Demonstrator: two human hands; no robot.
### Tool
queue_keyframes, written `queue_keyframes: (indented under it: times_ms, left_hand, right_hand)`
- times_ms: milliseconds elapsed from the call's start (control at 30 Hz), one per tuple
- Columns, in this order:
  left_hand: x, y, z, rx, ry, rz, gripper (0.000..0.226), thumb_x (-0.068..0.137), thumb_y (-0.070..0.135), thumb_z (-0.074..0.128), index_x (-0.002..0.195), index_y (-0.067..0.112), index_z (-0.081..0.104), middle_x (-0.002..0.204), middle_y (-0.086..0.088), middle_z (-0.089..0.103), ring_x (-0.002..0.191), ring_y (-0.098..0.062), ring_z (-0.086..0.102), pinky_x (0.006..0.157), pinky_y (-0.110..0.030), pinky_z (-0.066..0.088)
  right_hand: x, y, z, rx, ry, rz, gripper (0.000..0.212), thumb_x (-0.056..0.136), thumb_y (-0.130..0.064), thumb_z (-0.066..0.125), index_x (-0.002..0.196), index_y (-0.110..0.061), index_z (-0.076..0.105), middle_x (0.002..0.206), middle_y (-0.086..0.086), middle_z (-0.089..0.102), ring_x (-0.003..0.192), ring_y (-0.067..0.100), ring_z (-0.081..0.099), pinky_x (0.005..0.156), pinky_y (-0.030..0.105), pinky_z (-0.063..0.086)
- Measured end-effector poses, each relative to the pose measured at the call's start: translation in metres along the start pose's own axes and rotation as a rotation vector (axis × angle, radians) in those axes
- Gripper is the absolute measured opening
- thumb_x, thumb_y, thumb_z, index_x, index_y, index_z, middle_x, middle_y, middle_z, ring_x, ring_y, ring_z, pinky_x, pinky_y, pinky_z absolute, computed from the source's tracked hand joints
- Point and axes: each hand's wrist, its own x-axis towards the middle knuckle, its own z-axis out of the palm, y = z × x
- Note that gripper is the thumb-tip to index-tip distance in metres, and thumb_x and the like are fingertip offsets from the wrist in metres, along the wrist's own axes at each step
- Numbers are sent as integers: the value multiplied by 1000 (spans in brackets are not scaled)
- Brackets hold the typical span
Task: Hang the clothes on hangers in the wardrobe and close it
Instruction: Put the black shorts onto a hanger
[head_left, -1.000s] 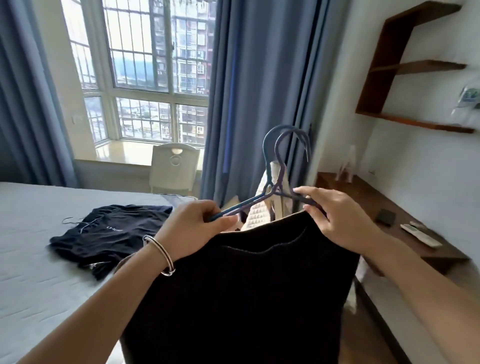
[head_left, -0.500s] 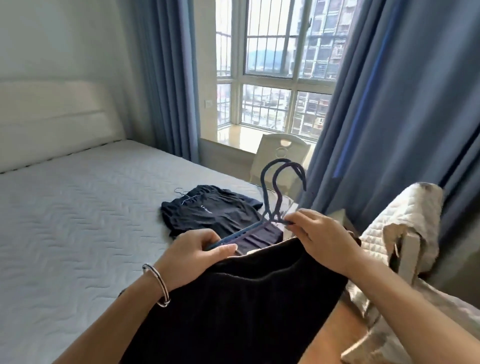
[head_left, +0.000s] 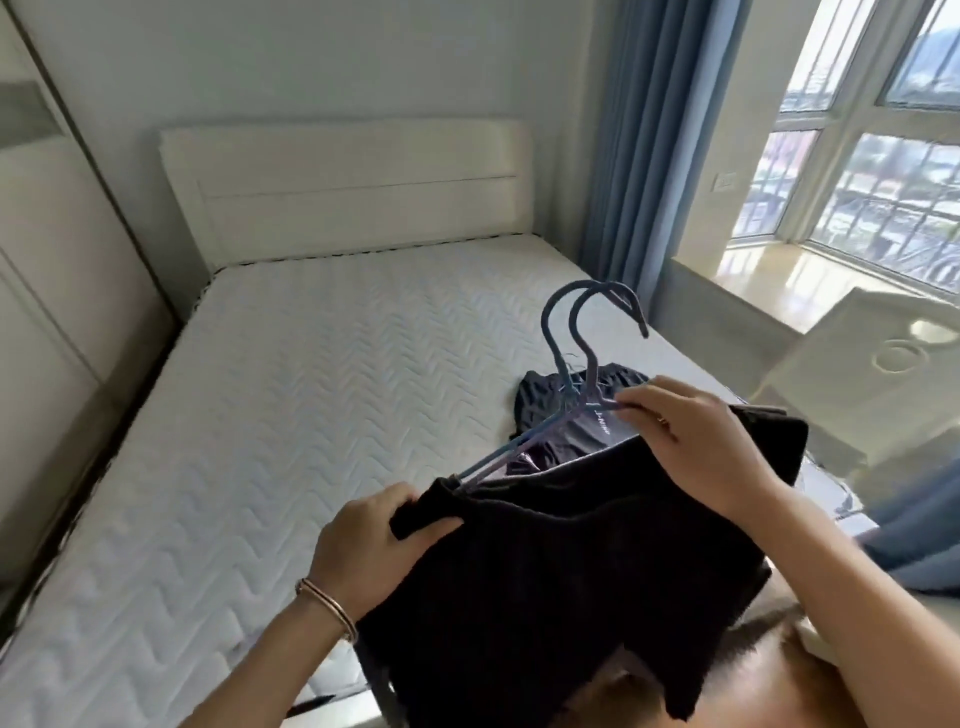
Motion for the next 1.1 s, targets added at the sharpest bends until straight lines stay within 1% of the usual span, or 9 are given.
queue_keyframes:
  times_ms: [100, 233, 367, 500, 633, 700, 767, 900, 1100]
  left_hand:
    - [-2, -3, 6, -52, 141, -34, 49, 53, 84, 50, 52, 36, 40, 61, 33, 56, 59, 7, 55, 46, -14, 30]
    - [0, -6, -1, 16, 222, -62, 38, 61, 71, 58, 52, 38, 41, 62, 38, 55, 67, 11, 55, 45, -13, 30]
    - [-1, -13, -9, 72, 298, -93, 38, 51, 77, 41, 52, 40, 44, 65, 42, 54, 54, -9, 57, 45, -14, 31]
    - [-8, -16, -16, 181, 422, -48, 41, 57, 73, 45, 58, 33, 56, 41, 10, 54, 44, -14, 55, 42, -16, 33]
    - [-16, -17, -13, 256, 455, -127, 42, 59, 70, 51, 62, 30, 60, 42, 13, 55, 52, -7, 59, 39, -15, 31]
    - [-21, -17, -13, 272, 459, -184, 30, 61, 63, 67, 61, 34, 57, 53, 22, 60, 60, 3, 59, 41, -14, 29]
    - [-26, -14, -13, 303, 471, -245, 19, 66, 44, 76, 68, 31, 63, 47, 9, 57, 48, -8, 55, 44, -17, 32]
    - [-29, -11, -26, 391, 605, -270, 34, 68, 43, 74, 84, 14, 70, 74, -10, 69, 70, -33, 64, 58, -33, 46]
    - [7, -7, -56, 458, 728, -220, 29, 73, 25, 76, 90, 3, 68, 80, -25, 66, 81, -41, 62, 72, -44, 48]
  right_hand:
    - [18, 3, 6, 63, -80, -11, 18, 88, -22, 60, 101, -18, 71, 89, -10, 63, 86, 18, 63, 79, 38, 53]
    - [28, 6, 13, 192, -140, 20, 24, 81, -28, 67, 105, -25, 68, 97, -10, 64, 95, 13, 62, 86, 17, 45]
    - [28, 40, 15, 240, -198, 172, 63, 62, -54, 65, 122, -40, 50, 121, -11, 50, 113, 8, 46, 100, 27, 33]
    - [31, 84, 29, 40, -458, 243, 87, 57, -56, 78, 133, -32, 44, 134, 0, 51, 128, 23, 43, 111, 42, 29]
    - [42, 103, 44, -1, -511, 97, 43, 68, -39, 78, 104, -21, 62, 91, -3, 65, 94, 24, 60, 78, 32, 45]
    - [43, 107, 48, 55, -526, 31, 21, 73, -32, 76, 84, -30, 58, 74, -13, 57, 80, 19, 57, 65, 23, 40]
    - [43, 108, 52, 109, -524, 4, 24, 74, -33, 74, 78, -39, 51, 72, -16, 56, 77, 16, 56, 66, 25, 42]
    - [50, 99, 53, 196, -399, -29, 21, 74, -33, 74, 84, -35, 56, 71, -19, 56, 75, 15, 56, 72, 36, 46]
    - [83, 75, 53, 311, -130, -67, 21, 74, -22, 76, 91, -16, 66, 74, -11, 58, 79, 16, 56, 73, 29, 40]
